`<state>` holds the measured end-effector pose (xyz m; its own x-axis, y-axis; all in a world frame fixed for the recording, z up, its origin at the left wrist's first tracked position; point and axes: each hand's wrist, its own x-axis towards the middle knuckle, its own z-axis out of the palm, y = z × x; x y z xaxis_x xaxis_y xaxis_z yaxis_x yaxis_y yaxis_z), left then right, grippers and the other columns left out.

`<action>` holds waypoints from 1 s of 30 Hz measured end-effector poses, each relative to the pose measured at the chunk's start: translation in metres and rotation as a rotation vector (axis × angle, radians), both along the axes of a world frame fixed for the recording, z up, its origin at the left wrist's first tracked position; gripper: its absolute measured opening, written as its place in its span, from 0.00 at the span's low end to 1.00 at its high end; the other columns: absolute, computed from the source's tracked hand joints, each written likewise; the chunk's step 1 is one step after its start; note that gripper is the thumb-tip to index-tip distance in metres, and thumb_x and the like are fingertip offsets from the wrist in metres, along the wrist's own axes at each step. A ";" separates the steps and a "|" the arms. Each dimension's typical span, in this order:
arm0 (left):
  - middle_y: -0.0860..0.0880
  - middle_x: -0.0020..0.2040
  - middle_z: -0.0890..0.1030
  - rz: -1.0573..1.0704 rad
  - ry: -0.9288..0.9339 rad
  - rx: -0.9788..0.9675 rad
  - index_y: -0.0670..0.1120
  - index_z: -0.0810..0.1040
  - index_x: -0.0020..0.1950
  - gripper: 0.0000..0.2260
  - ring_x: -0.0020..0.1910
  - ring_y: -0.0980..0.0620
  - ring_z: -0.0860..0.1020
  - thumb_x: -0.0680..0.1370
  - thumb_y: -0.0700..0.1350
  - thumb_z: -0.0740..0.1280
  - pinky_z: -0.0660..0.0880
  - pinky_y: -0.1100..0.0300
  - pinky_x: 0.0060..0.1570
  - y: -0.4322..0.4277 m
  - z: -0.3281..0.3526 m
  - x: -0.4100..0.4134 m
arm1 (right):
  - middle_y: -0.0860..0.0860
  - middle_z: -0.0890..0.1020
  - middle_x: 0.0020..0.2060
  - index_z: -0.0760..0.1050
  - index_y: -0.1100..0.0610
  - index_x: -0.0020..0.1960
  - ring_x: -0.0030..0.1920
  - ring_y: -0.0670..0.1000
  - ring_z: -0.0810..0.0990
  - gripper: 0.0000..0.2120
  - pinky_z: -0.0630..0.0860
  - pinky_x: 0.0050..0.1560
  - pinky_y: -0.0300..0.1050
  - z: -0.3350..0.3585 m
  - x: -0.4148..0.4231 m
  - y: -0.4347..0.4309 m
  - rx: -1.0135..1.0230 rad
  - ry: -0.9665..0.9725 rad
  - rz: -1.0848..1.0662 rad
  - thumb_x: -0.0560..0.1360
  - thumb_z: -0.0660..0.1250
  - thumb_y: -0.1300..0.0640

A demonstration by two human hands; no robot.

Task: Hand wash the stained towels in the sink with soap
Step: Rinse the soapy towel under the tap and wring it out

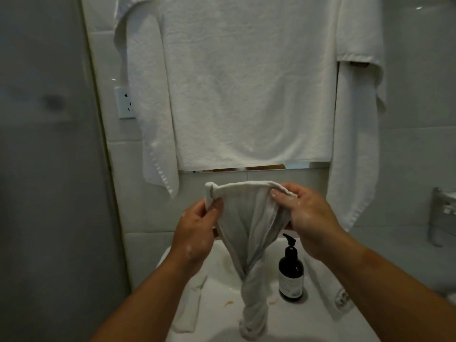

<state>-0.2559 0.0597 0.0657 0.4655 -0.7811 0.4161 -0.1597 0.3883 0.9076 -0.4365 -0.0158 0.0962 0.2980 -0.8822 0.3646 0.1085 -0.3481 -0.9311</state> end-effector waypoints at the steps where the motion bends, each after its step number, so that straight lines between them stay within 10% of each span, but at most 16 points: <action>1: 0.48 0.48 0.87 0.019 0.038 0.012 0.52 0.83 0.51 0.11 0.48 0.46 0.85 0.82 0.54 0.63 0.83 0.50 0.47 -0.004 0.000 0.000 | 0.49 0.86 0.37 0.83 0.51 0.46 0.45 0.56 0.84 0.06 0.83 0.53 0.59 0.000 0.000 -0.004 0.005 0.004 -0.008 0.80 0.69 0.54; 5: 0.51 0.47 0.86 0.131 0.120 0.055 0.56 0.83 0.49 0.14 0.48 0.48 0.85 0.83 0.59 0.61 0.83 0.45 0.52 -0.015 -0.002 -0.014 | 0.51 0.85 0.41 0.81 0.51 0.49 0.47 0.55 0.84 0.06 0.81 0.54 0.64 -0.010 0.003 -0.013 -0.031 0.043 -0.114 0.80 0.68 0.51; 9: 0.51 0.48 0.83 0.298 0.077 0.014 0.54 0.80 0.49 0.16 0.49 0.50 0.82 0.83 0.61 0.57 0.81 0.47 0.53 -0.017 -0.005 -0.023 | 0.41 0.75 0.53 0.67 0.40 0.61 0.51 0.47 0.78 0.18 0.78 0.52 0.46 -0.027 0.000 -0.003 -0.355 0.156 -0.347 0.77 0.72 0.47; 13: 0.49 0.46 0.82 0.389 0.002 -0.029 0.54 0.78 0.50 0.16 0.47 0.49 0.81 0.83 0.61 0.57 0.81 0.42 0.52 -0.012 -0.006 -0.024 | 0.46 0.70 0.65 0.72 0.41 0.53 0.54 0.46 0.78 0.10 0.77 0.43 0.30 -0.041 -0.006 0.007 -0.585 0.170 -0.378 0.76 0.73 0.48; 18: 0.49 0.43 0.81 0.459 -0.015 -0.067 0.53 0.77 0.47 0.15 0.44 0.48 0.80 0.83 0.59 0.57 0.80 0.43 0.49 -0.009 -0.003 -0.024 | 0.47 0.74 0.65 0.78 0.46 0.48 0.52 0.45 0.81 0.11 0.79 0.41 0.29 -0.046 -0.008 0.016 -0.558 0.144 -0.336 0.72 0.73 0.42; 22: 0.45 0.41 0.80 0.425 -0.078 -0.121 0.51 0.76 0.47 0.14 0.39 0.47 0.78 0.84 0.57 0.58 0.77 0.49 0.39 -0.007 -0.004 -0.032 | 0.43 0.80 0.54 0.75 0.43 0.57 0.49 0.46 0.83 0.30 0.85 0.46 0.45 -0.035 0.000 0.021 -0.242 0.193 -0.210 0.63 0.69 0.27; 26: 0.47 0.42 0.81 0.409 -0.065 -0.106 0.55 0.75 0.47 0.12 0.42 0.46 0.80 0.84 0.58 0.57 0.79 0.46 0.43 -0.011 -0.008 -0.035 | 0.43 0.83 0.48 0.77 0.42 0.52 0.48 0.46 0.84 0.15 0.84 0.47 0.47 -0.024 0.011 0.019 -0.130 0.089 -0.159 0.70 0.75 0.40; 30: 0.54 0.38 0.76 0.504 -0.183 -0.119 0.56 0.71 0.45 0.11 0.37 0.65 0.76 0.84 0.56 0.55 0.71 0.72 0.34 -0.012 -0.008 -0.039 | 0.44 0.85 0.46 0.79 0.43 0.51 0.48 0.46 0.85 0.06 0.84 0.52 0.49 -0.026 0.021 0.014 -0.052 -0.134 -0.150 0.75 0.74 0.49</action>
